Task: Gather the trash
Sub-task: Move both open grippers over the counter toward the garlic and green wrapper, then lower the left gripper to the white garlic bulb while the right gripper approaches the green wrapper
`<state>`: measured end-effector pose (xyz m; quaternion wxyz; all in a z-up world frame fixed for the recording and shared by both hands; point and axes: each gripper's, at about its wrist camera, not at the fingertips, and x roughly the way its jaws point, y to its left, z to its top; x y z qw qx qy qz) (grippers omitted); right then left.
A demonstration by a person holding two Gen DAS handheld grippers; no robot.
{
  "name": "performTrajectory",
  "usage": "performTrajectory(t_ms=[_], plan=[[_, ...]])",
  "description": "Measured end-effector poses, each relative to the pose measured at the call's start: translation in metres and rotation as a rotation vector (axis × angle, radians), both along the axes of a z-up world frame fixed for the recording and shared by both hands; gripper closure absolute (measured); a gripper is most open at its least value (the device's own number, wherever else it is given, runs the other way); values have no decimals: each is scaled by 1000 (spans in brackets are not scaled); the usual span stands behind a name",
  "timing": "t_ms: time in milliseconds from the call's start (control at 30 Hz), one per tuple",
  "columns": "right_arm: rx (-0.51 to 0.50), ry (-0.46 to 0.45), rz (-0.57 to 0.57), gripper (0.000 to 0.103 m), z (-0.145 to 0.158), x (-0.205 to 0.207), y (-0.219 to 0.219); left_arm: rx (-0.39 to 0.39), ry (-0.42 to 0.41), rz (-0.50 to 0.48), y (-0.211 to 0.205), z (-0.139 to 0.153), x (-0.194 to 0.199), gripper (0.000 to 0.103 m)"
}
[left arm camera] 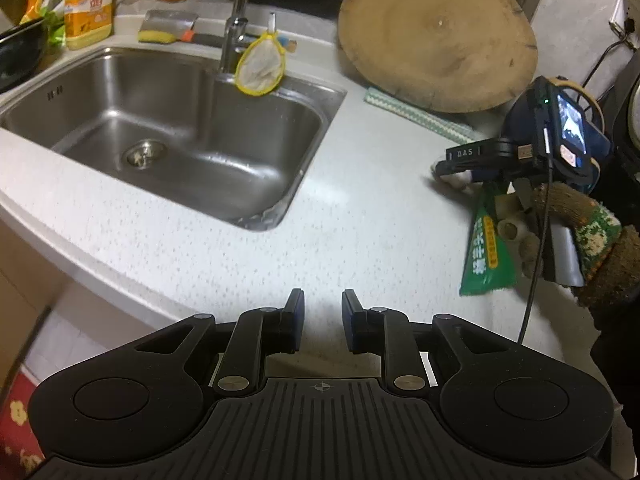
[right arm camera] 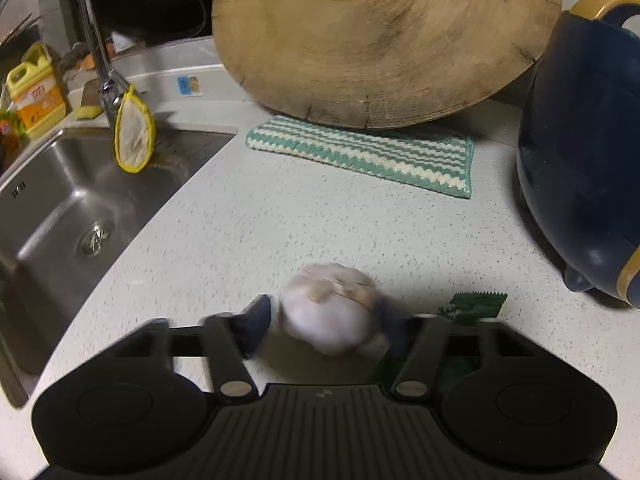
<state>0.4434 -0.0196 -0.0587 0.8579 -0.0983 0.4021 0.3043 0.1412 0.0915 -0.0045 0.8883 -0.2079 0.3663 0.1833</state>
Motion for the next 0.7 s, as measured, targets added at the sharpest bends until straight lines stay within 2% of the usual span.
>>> performTrajectory(t_ms=[433,567,700], plan=[[68,60,336,51,11,-125,1,-1,8,-48,-4,-2,-5,80],[61,33,355,50,12,-148,2,13,15,-74,-7,-2,-3,80],[68,-40,319,40,23,-160,-12,40,25,-115,-13,-3,3,80]])
